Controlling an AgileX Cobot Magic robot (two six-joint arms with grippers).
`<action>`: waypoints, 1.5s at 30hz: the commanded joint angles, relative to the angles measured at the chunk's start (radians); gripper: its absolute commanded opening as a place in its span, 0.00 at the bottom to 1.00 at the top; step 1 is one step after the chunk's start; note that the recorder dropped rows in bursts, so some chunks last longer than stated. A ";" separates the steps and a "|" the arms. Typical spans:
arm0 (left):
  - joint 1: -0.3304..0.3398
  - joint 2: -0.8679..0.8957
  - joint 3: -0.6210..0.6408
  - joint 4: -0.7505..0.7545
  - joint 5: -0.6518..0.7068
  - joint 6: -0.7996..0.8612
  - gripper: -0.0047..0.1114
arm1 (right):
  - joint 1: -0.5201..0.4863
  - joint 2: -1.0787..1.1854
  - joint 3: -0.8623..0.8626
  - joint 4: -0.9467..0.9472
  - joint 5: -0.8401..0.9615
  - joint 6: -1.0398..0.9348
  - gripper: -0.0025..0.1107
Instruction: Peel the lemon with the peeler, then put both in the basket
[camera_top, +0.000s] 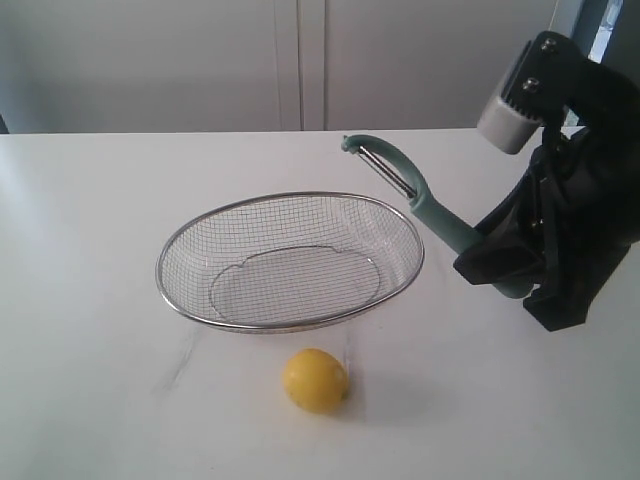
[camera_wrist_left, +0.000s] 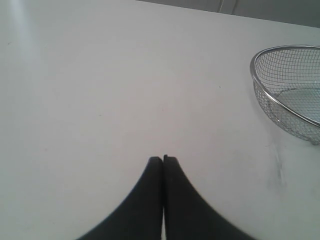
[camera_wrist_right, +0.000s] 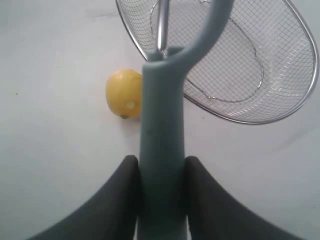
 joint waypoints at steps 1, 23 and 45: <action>-0.003 -0.005 0.003 -0.005 -0.060 0.002 0.04 | -0.005 -0.003 0.003 0.006 -0.005 0.004 0.02; -0.003 -0.005 0.003 -0.005 -0.205 0.132 0.04 | -0.005 -0.003 0.003 0.006 -0.005 0.004 0.02; -0.003 -0.005 0.003 -0.005 -0.233 0.137 0.04 | -0.005 -0.003 0.003 0.008 -0.005 0.004 0.02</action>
